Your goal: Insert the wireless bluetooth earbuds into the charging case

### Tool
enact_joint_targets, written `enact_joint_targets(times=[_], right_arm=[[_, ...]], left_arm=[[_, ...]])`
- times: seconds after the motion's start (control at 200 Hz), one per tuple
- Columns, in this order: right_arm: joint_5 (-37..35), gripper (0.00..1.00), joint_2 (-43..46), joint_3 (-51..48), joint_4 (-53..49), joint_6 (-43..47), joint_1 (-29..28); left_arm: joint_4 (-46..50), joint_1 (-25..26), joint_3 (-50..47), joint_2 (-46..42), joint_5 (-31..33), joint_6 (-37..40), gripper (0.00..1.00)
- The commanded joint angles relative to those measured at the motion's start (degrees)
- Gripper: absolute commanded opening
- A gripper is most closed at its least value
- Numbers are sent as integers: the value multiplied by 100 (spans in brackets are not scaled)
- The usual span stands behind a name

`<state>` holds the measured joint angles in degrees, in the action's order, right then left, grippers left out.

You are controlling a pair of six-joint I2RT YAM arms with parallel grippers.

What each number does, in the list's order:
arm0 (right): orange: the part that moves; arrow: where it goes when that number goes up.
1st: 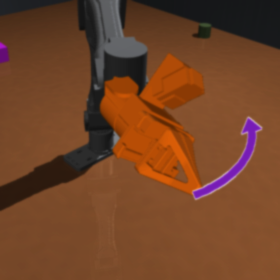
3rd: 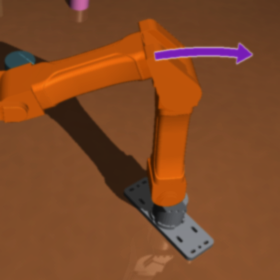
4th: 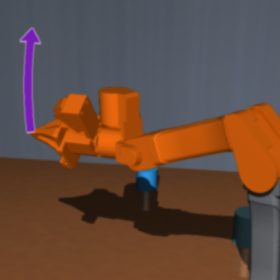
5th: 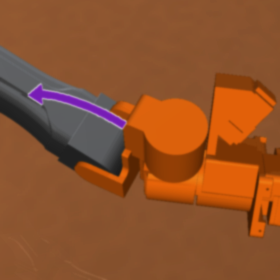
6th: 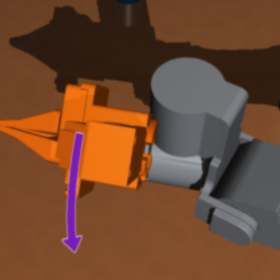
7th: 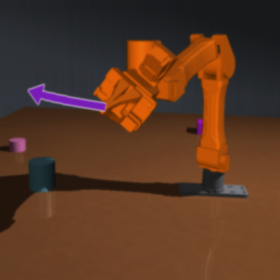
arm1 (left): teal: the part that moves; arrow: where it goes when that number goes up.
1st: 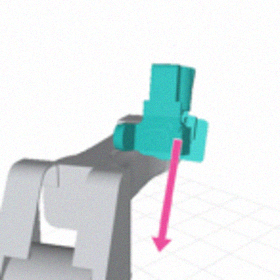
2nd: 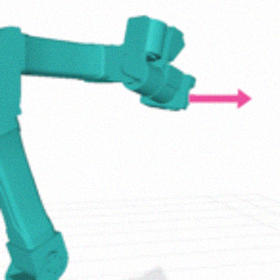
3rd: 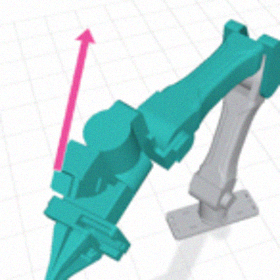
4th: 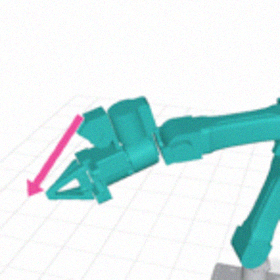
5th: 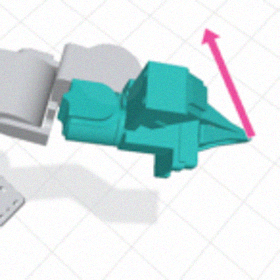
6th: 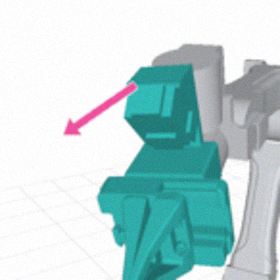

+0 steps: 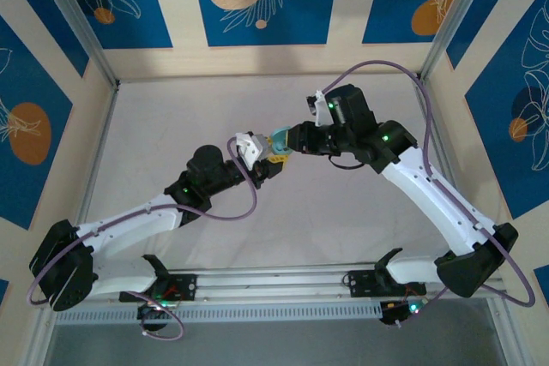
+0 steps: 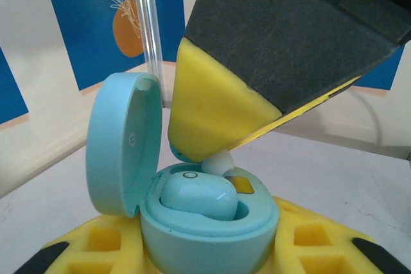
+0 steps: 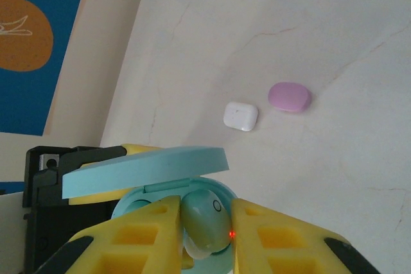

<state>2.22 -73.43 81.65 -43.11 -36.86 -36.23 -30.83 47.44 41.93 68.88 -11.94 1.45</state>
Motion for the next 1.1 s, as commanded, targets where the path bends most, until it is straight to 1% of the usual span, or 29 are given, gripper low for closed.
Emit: enact_joint_targets(times=[0.0, 0.15, 0.365, 0.725, 1.015, 1.095], right_arm=[[-175, 24, -48, 165, -235, 321, -101], [-469, 25, 8, 130, -424, 434, -114], [-481, 24, -20, 179, -432, 545, -168], [212, 29, -8, 248, -209, 609, -192], [239, 31, 30, 308, -257, 601, -148], [111, 28, 30, 327, -326, 605, -150]], left_arm=[[-330, 73, 149, -108, 43, -81, 22], [-389, 77, 157, -139, 70, -100, 22], [-424, 74, 179, -127, 51, -127, 23], [-538, 75, 227, -122, -10, -198, 22], [-589, 77, 239, -154, -36, -233, 23], [-603, 74, 241, -164, -46, -250, 22]])
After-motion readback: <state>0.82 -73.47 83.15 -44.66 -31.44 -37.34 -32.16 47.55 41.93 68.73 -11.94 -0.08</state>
